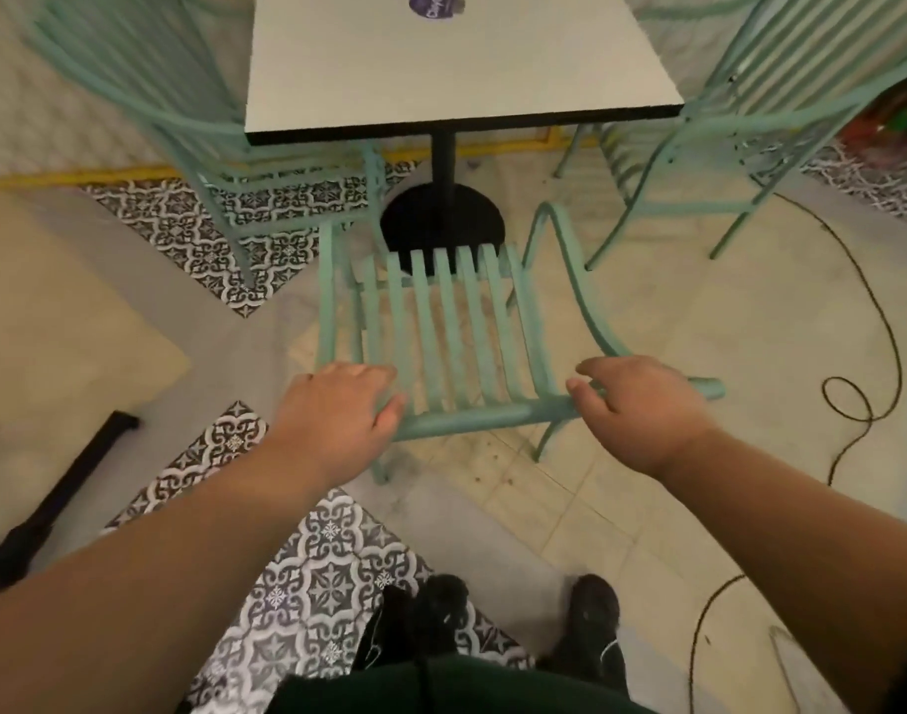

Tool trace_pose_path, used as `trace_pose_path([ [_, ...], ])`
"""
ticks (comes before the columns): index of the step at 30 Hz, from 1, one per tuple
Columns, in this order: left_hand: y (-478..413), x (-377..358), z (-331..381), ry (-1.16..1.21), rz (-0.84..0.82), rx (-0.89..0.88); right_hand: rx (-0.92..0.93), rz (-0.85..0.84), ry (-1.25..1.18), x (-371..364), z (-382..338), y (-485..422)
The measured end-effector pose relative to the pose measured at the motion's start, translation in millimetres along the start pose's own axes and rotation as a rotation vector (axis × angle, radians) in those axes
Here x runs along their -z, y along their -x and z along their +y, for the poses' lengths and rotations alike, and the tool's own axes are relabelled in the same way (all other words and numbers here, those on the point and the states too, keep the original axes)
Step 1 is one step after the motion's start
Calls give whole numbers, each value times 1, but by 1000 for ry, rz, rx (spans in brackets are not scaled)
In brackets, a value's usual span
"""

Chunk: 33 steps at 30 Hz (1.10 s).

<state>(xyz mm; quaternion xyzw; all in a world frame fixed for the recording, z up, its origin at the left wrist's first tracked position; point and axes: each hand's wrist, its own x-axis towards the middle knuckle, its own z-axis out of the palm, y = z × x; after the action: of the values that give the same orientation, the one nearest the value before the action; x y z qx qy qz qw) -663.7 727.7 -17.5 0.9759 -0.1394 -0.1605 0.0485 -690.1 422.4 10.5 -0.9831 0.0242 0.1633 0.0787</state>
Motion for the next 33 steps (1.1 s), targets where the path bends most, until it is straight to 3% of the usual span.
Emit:
trace_pose_path([
  [10,-19,-41,32,-96,-6,253,114,-86,180,-36,47,-46],
  [33,-34,-41,27,-80,23,203,170,-90,199,-30,56,-70],
])
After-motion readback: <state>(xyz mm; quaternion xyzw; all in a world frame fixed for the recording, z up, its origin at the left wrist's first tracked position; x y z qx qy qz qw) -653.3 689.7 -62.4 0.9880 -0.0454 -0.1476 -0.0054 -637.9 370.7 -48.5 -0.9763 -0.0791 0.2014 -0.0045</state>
